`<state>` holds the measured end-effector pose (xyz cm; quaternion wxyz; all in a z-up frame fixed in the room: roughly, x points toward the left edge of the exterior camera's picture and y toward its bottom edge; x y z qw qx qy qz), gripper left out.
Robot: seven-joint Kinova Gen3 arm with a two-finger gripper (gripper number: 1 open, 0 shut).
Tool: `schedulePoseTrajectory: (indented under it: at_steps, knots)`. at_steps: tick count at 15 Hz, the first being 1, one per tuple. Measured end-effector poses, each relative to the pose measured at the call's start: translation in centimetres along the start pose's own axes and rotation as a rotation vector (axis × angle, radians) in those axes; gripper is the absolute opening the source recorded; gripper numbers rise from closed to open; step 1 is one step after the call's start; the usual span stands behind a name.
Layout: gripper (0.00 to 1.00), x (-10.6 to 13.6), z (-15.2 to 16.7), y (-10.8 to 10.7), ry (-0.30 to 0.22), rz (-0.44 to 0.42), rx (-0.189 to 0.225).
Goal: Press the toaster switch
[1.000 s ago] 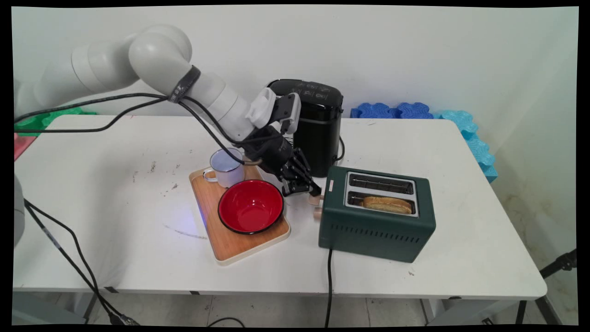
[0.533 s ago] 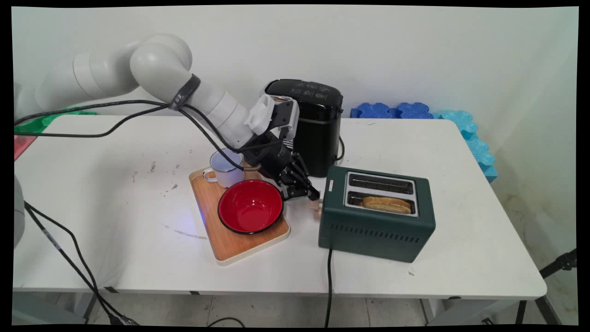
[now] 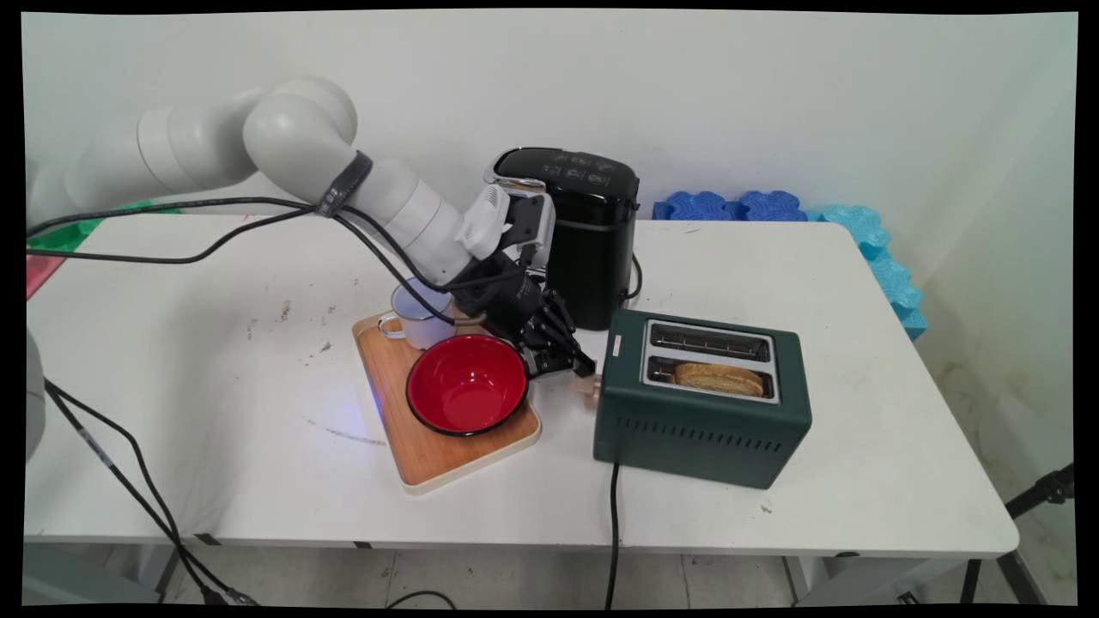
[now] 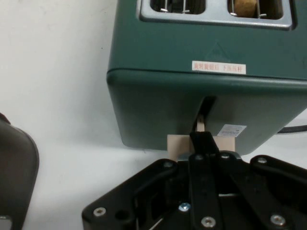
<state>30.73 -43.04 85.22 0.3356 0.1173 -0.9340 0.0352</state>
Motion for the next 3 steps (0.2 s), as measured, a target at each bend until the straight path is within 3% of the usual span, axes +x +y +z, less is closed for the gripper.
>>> schedulePoseTrajectory:
  at_steps: [3]
  knots:
    - [0.00,-0.28,0.10,0.09,0.003,-0.005,0.001]
